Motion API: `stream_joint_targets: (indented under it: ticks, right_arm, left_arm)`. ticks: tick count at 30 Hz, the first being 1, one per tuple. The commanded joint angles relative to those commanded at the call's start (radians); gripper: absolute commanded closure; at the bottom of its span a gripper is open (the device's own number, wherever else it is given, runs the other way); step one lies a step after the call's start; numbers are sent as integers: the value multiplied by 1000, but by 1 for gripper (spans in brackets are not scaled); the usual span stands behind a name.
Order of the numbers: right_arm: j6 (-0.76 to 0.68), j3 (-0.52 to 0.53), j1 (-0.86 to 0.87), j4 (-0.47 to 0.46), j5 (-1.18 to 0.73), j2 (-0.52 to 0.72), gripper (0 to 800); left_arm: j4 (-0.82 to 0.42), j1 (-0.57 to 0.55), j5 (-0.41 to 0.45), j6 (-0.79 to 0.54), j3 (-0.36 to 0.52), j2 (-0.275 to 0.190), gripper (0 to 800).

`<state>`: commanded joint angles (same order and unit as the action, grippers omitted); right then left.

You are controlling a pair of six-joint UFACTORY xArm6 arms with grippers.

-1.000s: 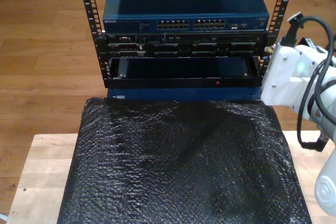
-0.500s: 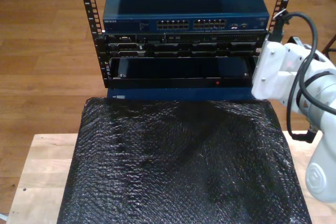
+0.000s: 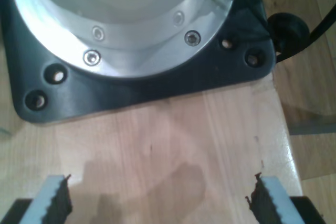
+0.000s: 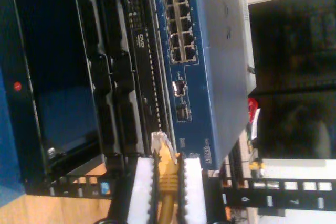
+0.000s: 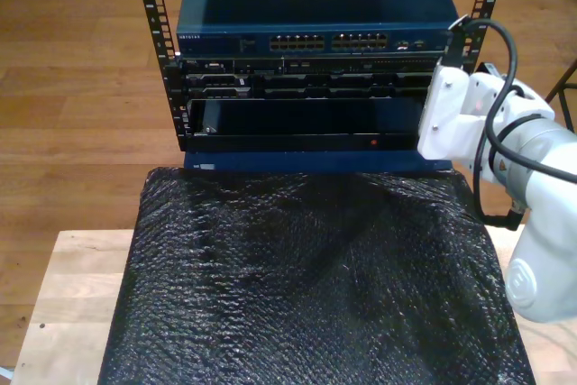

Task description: Grab the cable and plug it in

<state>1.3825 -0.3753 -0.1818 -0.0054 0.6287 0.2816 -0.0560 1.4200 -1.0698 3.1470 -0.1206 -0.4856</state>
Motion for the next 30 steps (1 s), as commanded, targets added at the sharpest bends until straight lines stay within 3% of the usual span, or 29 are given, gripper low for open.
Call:
stream_joint_targets:
  ticks: [5, 20, 27, 30]
  right_arm:
    - [5, 2, 5, -3, 150, -43, 800]
    - [91, -14, 3, -9, 315, -143, 800]
    - [81, -126, 12, -158, 402, -281, 800]
    - [80, -166, 20, -170, 399, -298, 800]
  left_arm:
    - [0, 0, 0, 0, 0, 0, 0]
    - [0, 0, 0, 0, 0, 0, 0]
    - [0, 0, 0, 0, 0, 0, 0]
    - [0, 0, 0, 0, 0, 0, 0]
